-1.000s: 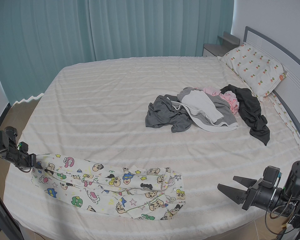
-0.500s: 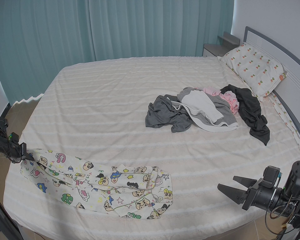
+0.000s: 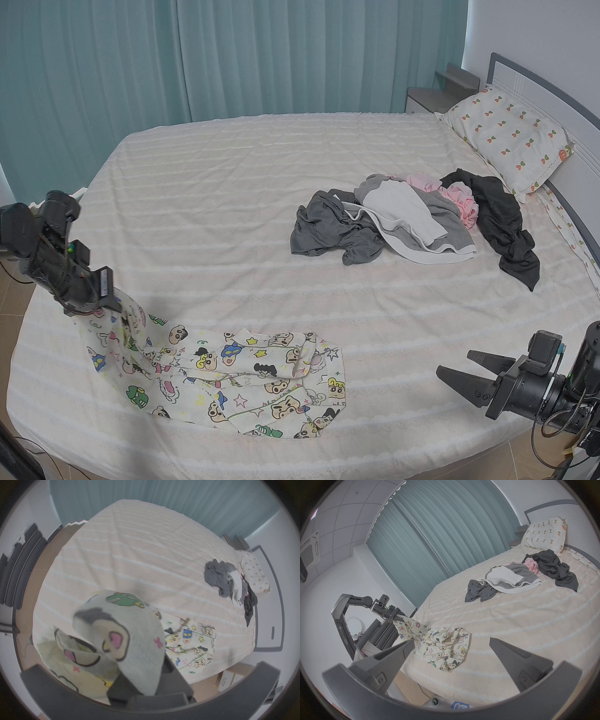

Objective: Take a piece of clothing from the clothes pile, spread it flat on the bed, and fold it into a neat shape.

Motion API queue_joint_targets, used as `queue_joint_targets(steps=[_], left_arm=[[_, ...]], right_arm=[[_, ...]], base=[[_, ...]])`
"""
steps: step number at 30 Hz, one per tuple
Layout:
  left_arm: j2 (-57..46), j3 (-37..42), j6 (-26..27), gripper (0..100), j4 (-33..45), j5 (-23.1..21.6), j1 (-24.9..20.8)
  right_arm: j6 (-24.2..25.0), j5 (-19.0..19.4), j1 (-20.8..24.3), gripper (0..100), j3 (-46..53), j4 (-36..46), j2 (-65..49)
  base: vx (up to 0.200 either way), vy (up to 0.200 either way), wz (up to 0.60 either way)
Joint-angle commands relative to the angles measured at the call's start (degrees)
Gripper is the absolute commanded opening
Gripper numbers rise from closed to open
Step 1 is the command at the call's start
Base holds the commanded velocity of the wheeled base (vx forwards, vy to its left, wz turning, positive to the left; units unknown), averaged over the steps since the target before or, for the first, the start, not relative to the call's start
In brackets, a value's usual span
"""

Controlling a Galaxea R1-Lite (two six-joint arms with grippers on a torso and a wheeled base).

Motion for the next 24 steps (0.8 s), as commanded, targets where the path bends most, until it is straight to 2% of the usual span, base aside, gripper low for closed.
queue_joint_targets(steps=[1,3,4,7,9,11,16,24], left_arm=[[-0.9,1.2,-14.4,0,-3.2,14.5,-24.6],[0.5,1.2,-16.0,0,-4.8,15.4,-27.4],[2.7,1.2,-19.2,0,-7.2,17.0,-31.7],[7.1,0.5,-24.4,0,-10.7,22.1,-37.6],[9.9,0.4,-26.2,0,-12.6,24.7,-40.0],[11.9,0.5,-26.9,0,-13.9,25.1,-41.9],[15.5,0.2,-30.5,0,-14.9,25.4,-44.9],[17.2,-2.4,-34.8,0,-15.0,24.3,-46.5]], right_arm=[[0.0,0.1,0.0,100,0.0,0.0,-0.5],[0.0,0.1,0.0,100,0.0,0.0,-0.6],[0.0,0.1,0.0,100,0.0,0.0,-0.6],[0.0,0.1,0.0,100,-0.1,0.0,-0.7],[0.0,0.1,0.0,100,-0.1,0.0,-0.7],[0.0,0.0,0.0,100,-0.1,0.0,-0.7],[0.0,0.0,0.0,100,-0.1,0.0,-0.7],[0.0,0.0,0.0,100,0.0,0.0,-0.6]], base=[[0.0,0.0,0.0],[0.0,0.0,0.0],[0.0,0.0,0.0],[0.0,0.0,0.0],[0.0,0.0,0.0],[0.0,0.0,0.0],[0.0,0.0,0.0],[0.0,0.0,0.0]])
